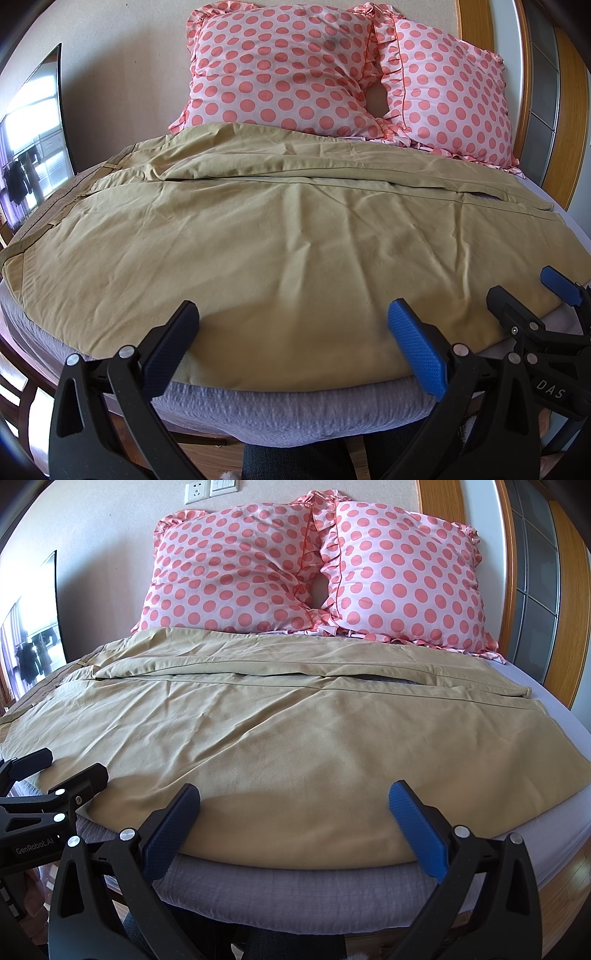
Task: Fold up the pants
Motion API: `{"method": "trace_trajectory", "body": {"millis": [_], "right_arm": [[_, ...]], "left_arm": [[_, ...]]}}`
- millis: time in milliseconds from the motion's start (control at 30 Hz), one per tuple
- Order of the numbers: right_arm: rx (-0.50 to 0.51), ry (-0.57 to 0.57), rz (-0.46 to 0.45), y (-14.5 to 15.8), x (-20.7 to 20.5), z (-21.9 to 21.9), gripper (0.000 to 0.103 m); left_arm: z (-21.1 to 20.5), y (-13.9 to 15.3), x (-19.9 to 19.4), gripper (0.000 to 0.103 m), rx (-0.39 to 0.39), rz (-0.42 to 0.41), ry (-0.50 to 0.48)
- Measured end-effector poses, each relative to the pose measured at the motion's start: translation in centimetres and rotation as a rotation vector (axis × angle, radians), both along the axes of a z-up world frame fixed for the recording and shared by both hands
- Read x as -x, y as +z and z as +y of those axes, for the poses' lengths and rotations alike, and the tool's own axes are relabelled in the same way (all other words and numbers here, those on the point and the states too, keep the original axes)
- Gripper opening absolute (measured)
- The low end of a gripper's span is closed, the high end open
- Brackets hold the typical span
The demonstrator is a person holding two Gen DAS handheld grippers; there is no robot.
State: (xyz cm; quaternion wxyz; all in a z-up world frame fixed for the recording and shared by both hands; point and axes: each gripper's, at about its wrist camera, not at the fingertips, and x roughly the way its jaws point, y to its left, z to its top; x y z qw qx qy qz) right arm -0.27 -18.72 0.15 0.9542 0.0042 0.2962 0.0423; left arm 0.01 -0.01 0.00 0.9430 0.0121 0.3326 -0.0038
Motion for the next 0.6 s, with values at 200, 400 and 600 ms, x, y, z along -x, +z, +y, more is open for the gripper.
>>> {"method": "trace_trajectory", "body": {"millis": [200, 400, 600], "right_arm": [[0.000, 0.000, -0.001, -0.01, 0.00, -0.06, 0.102], [0.000, 0.000, -0.001, -0.02, 0.00, -0.11, 0.102], [0.000, 0.000, -0.002, -0.03, 0.01, -0.16, 0.102]], "left_arm": [[0.00, 0.00, 0.00, 0.101, 0.000, 0.000, 0.000], [0.00, 0.00, 0.00, 0.101, 0.000, 0.000, 0.000], [0.00, 0.00, 0.00, 0.101, 0.000, 0.000, 0.000]]}}
